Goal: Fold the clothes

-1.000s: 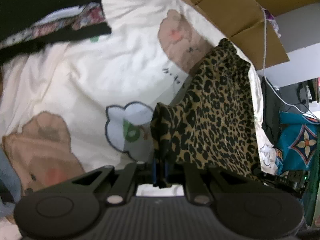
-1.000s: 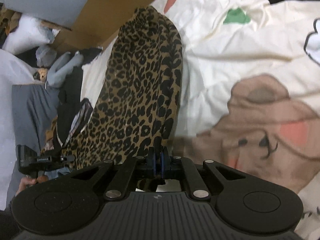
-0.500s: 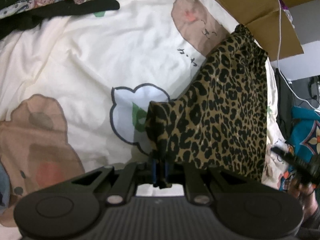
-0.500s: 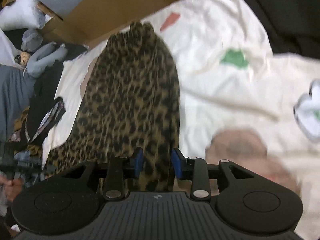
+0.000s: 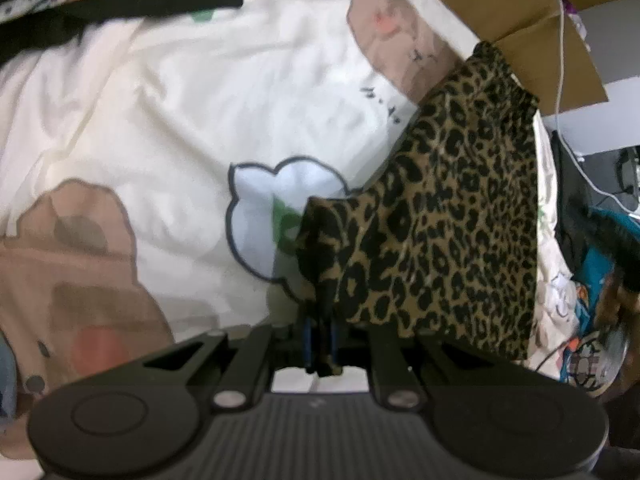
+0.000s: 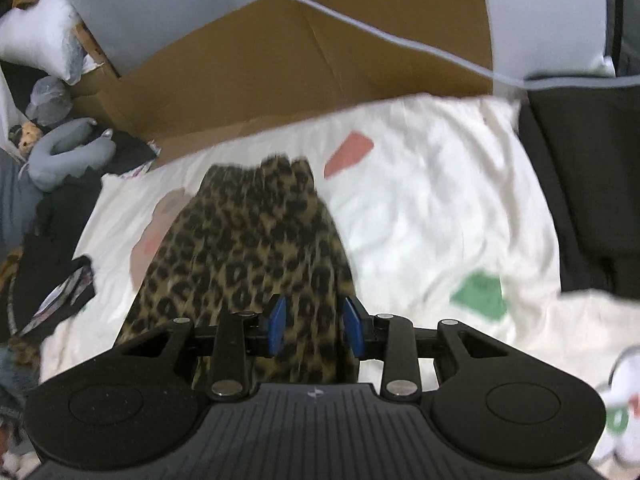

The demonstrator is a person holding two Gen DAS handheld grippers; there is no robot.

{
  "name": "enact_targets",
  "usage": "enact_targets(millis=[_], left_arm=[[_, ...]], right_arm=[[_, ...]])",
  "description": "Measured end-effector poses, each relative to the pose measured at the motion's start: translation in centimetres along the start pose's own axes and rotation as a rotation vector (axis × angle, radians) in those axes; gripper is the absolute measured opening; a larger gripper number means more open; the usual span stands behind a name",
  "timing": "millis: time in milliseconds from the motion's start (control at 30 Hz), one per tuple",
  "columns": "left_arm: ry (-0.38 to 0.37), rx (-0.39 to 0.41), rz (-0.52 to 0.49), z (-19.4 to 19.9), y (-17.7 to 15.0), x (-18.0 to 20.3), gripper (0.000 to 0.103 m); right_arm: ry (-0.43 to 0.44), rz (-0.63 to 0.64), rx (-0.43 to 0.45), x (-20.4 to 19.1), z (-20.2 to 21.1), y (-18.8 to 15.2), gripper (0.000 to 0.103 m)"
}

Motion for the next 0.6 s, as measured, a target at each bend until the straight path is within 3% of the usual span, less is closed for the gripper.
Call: enact_targets(millis=[267, 600], left_arm=[[0.014, -0.003, -0.018, -0.2, 0.1, 0.0, 0.010], [0.014, -0.003, -0.008, -0.3, 0.3, -0.2, 0.010]], right_arm=[[-0.031, 0.092, 0.043, -2.2, -4.8, 3.9, 0.034], [-0.074, 0.190, 0.000, -3.1, -10.3, 6.1, 0.035]])
Point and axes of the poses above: each gripper's, at about its wrist camera, not at the fingertips, and z roughly against the way its jaws point, x to its right, y to its top, the point moved 5 cm from there along -z, roughly the way its jaws point, and after that the axes turned 8 degrees about y, right-handed, at the moved point
